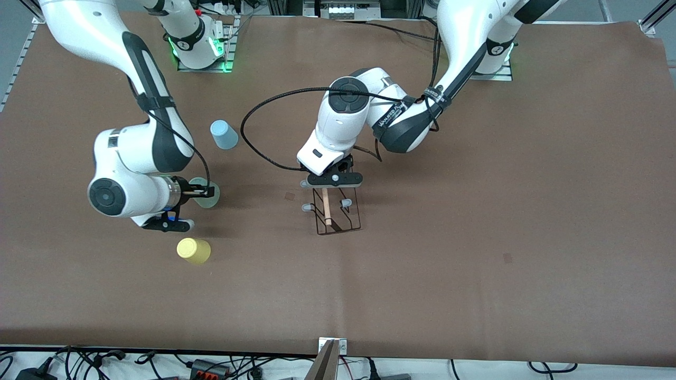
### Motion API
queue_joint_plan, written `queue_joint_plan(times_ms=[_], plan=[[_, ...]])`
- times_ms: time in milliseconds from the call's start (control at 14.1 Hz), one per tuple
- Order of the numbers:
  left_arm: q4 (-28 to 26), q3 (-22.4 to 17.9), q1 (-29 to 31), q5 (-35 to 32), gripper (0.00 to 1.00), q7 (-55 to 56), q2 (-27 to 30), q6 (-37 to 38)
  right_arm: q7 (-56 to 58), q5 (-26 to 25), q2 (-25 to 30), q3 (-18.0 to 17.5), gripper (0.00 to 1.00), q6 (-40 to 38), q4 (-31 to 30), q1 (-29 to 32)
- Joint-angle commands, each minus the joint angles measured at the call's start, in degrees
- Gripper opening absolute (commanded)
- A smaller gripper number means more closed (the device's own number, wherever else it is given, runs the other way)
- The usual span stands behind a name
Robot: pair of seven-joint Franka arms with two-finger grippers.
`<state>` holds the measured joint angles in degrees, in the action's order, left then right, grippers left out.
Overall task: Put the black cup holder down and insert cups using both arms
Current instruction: 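Bring the teal cup over a hook with the right gripper while the left gripper releases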
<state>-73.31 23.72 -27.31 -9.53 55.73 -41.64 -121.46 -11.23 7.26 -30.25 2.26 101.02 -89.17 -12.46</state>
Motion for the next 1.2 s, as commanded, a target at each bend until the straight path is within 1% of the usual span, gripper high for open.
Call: queue_joint_plan(times_ms=[0,142,212,283,354,496,637,708,850,920,1062,1133], plan=[[2.1,-0.6,-1.0,-1.5,0.02,1.2,-0.5,1.0,-0.2,0.9,-0.2,-0.2,0.20,-5.9,8.0,-0.5],[2.1,-0.7,-1.1,-2.0,0.04,1.2,-1.3,1.0,-0.1,0.8,-0.2,-0.1,0.21,-7.0,10.5,-2.4],[2.1,-0.7,-1.5,-2.8,0.11,1.2,-1.7,1.0,-0.1,0.8,-0.2,-0.1,0.21,-7.0,10.7,-2.3],[2.1,-0.8,-1.6,-3.1,0.24,1.7,-1.9,1.0,-0.1,0.9,-0.2,-0.1,0.21,-7.0,10.7,-2.4],[2.2,-1.2,-1.6,-3.1,0.39,2.9,-1.9,1.0,0.0,0.9,-0.2,-0.1,0.21,-7.0,10.7,-2.5],[2.5,-1.2,-1.3,-2.5,0.57,5.2,0.5,1.6,-0.6,0.8,-0.3,-0.2,0.21,-7.1,10.3,-3.4],[2.4,-1.0,1.3,-2.3,0.60,4.4,4.7,2.9,-1.8,0.8,-0.4,-0.1,0.21,-7.1,10.2,-3.7],[2.4,-0.7,4.2,-2.5,0.65,3.0,6.7,6.4,-2.5,0.9,-0.4,-0.2,0.21,-7.1,10.2,-3.9],[2.4,-0.8,8.6,-2.5,0.67,-5.4,9.3,13.5,-2.7,1.1,-0.3,-0.2,0.21,-8.3,10.3,-6.9],[2.4,-0.7,11.3,-2.4,0.68,-8.5,9.7,16.5,-2.7,2.3,-0.2,-0.2,0.21,-9.0,10.6,-8.3],[2.5,-0.5,16.5,-2.6,0.70,-16.2,11.0,22.6,-3.4,8.1,0.5,-0.2,0.21,-9.3,10.8,-11.6],[2.5,-0.7,18.2,-2.5,0.70,-20.8,11.7,24.1,-4.3,9.2,0.5,-0.2,0.21,-9.3,10.8,-13.1]])
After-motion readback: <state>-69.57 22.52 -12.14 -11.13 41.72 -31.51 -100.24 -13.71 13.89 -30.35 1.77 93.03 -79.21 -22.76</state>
